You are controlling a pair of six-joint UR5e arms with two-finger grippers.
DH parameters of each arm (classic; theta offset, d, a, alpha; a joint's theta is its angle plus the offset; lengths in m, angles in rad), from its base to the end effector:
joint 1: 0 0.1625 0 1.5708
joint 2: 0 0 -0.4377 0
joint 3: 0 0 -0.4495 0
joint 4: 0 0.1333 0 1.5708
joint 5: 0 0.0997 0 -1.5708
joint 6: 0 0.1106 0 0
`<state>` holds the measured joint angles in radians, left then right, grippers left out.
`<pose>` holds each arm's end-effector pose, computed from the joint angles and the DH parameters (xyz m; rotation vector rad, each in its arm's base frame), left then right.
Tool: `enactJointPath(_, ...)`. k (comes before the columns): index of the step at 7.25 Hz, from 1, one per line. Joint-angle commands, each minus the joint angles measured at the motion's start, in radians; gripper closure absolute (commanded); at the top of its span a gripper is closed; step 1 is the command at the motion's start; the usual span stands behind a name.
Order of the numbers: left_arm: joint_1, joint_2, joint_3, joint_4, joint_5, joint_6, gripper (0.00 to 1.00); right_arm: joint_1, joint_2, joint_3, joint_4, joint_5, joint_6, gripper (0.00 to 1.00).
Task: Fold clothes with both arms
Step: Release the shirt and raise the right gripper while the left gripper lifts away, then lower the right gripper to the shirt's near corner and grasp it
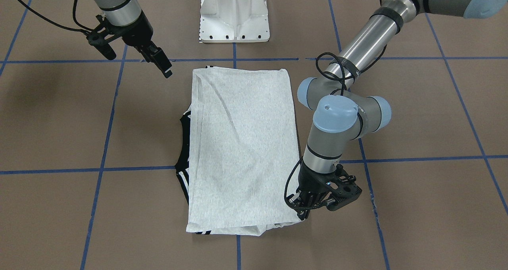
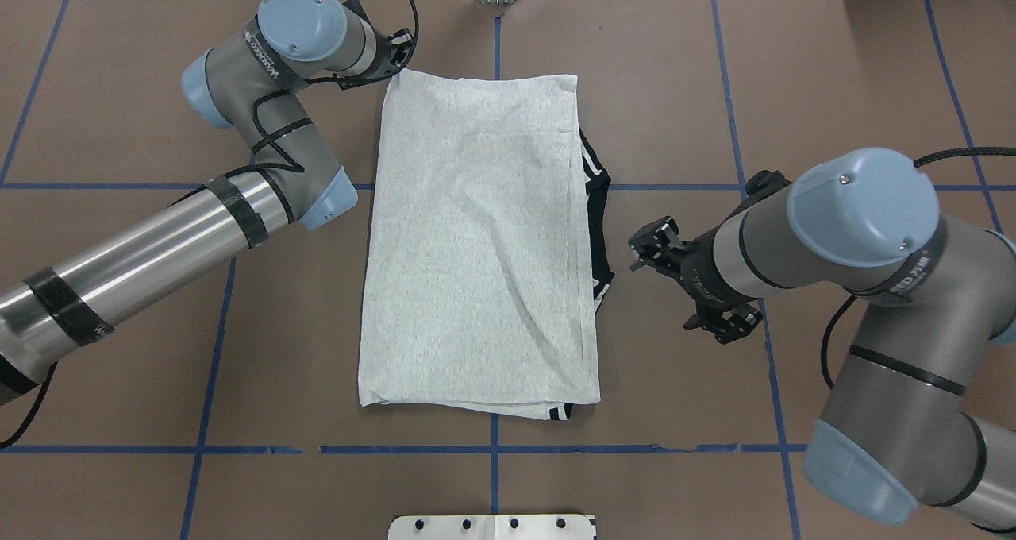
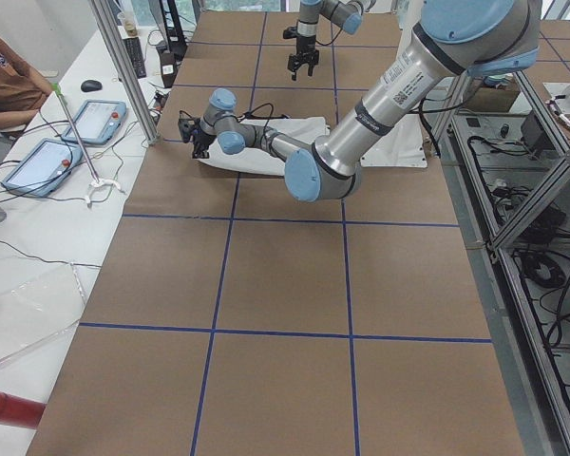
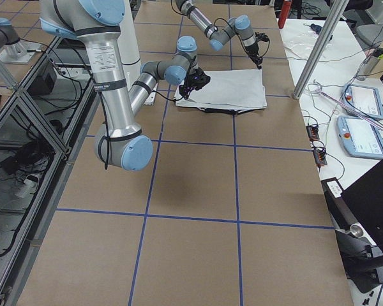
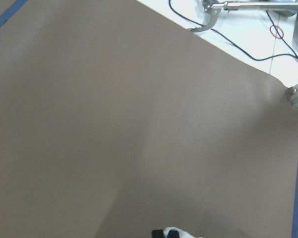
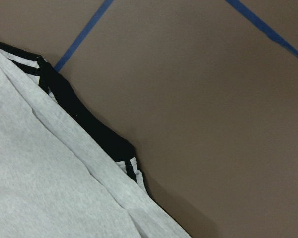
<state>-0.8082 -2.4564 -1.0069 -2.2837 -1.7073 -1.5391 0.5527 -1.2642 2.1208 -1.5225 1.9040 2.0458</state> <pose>0.5435 -0.7400 0.2676 0.3136 1.0125 -0.6336 -0.4344 -0.3821 0.2263 -0.2829 -0.9337 0.7973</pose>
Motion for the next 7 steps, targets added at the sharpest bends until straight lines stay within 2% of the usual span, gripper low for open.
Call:
enactJointPath(1,-0.006,0.124,-0.204,0.012,-0.120,-0.001,0.50,-0.078,0.060,-0.045,-0.004,-0.066,0.010,0.00)
enactJointPath(2,-0.009,0.189,-0.285,0.012,-0.130,0.002,0.50,-0.105,0.101,-0.089,-0.004,-0.071,0.072,0.00)
enactJointPath(3,-0.011,0.218,-0.323,0.012,-0.132,0.004,0.50,-0.150,0.149,-0.151,-0.004,-0.133,0.109,0.00)
enactJointPath(4,-0.011,0.226,-0.343,0.018,-0.132,0.004,0.50,-0.189,0.161,-0.180,-0.005,-0.170,0.123,0.00)
enactJointPath(7,-0.011,0.228,-0.361,0.039,-0.132,0.001,0.50,-0.241,0.181,-0.258,0.002,-0.197,0.177,0.00)
